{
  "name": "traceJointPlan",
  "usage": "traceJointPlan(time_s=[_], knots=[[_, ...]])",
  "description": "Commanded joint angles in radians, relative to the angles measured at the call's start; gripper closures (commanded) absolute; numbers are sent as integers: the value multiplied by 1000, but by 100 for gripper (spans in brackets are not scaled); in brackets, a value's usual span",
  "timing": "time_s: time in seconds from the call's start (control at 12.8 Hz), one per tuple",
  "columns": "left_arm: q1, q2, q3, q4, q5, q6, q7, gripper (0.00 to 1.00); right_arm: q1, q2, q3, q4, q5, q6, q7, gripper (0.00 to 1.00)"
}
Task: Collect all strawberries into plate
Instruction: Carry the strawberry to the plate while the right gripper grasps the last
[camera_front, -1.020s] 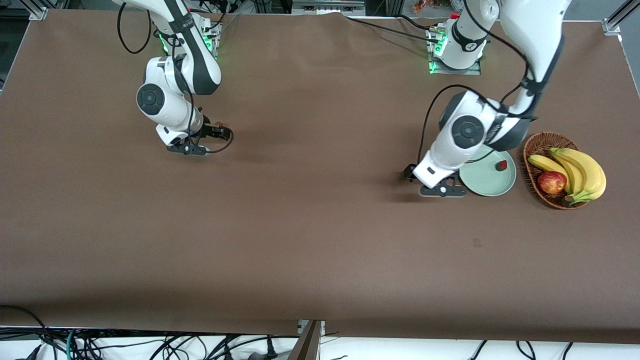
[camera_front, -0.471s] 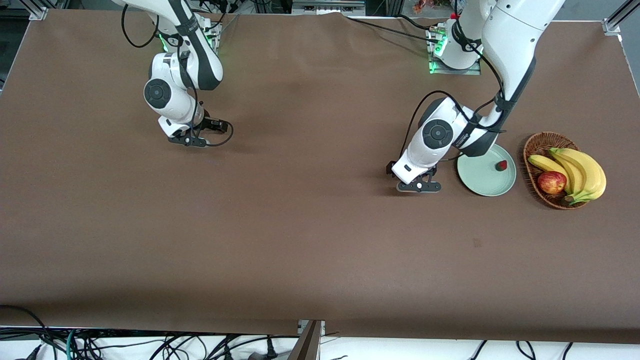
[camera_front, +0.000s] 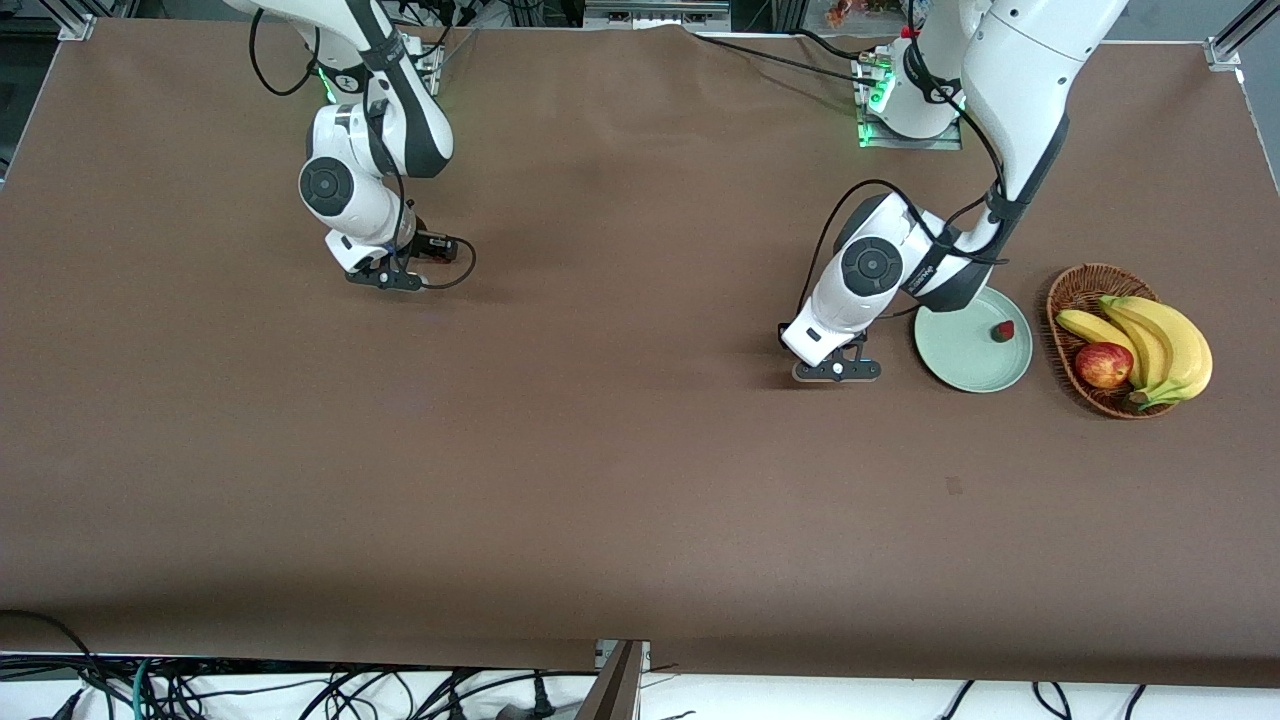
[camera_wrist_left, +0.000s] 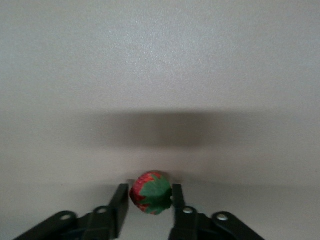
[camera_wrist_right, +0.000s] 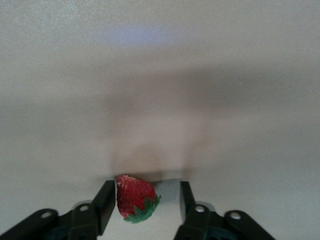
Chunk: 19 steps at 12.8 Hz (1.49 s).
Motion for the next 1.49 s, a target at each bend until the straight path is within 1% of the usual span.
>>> traceJointPlan(time_s=[0.0, 0.08, 0.16, 0.24, 0.31, 0.39, 0.47, 0.55, 0.71, 0.78, 0.86, 0.94, 1.02, 1.1, 1.18, 1.25, 1.33, 1.41], knots=[[2, -26, -5, 11, 18, -22, -21, 100, 8, -8, 5, -17, 22, 26, -1, 77], [7, -36, -5, 29, 13, -65, -12, 100, 8, -11, 5, -14, 22, 24, -2, 80], [14, -59, -6, 46, 7, -121, 1, 100, 8, -12, 5, -8, 22, 24, -7, 81], [20, -97, 0, 51, -49, -166, 65, 100, 6, -12, 5, 18, 20, 18, -10, 81], [28, -152, 27, 49, -165, -210, 209, 100, 6, -9, 3, 56, 20, 12, -13, 81], [27, -205, 102, 49, -237, -287, 353, 100, 6, -6, 5, 116, 20, -3, -10, 81], [28, -248, 166, 49, -267, -348, 477, 100, 6, 21, 5, 205, 22, -53, -4, 81], [28, -266, 235, 46, -269, -384, 577, 100, 6, 84, 5, 332, 22, -122, 14, 81], [31, -265, 364, 45, -269, -390, 765, 100, 6, 248, 8, 640, 29, -308, 121, 81], [33, -250, 413, 42, -269, -380, 828, 100, 6, 331, 20, 795, 75, -383, 183, 80], [36, -225, 456, 39, -269, -358, 889, 100, 5, 409, 34, 936, 147, -426, 238, 80], [40, -202, 477, 36, -269, -337, 908, 100, 6, 469, 37, 1022, 219, -430, 286, 80], [40, -175, 478, 31, -269, -309, 910, 100, 6, 510, 52, 1076, 285, -418, 329, 79], [43, -150, 480, 17, -269, -276, 910, 100, 5, 549, 92, 1133, 351, -401, 372, 79], [46, -133, 480, -3, -269, -239, 910, 100, 6, 590, 125, 1187, 408, -335, 415, 79], [46, -122, 480, -15, -269, -205, 910, 100, 20, 623, 176, 1212, 430, -234, 508, 78], [46, -118, 480, -15, -269, -203, 910, 96, 35, 646, 234, 1229, 427, -115, 597, 78], [46, -118, 480, -14, -269, -205, 911, 84, 61, 675, 283, 1239, 424, -3, 673, 74]])
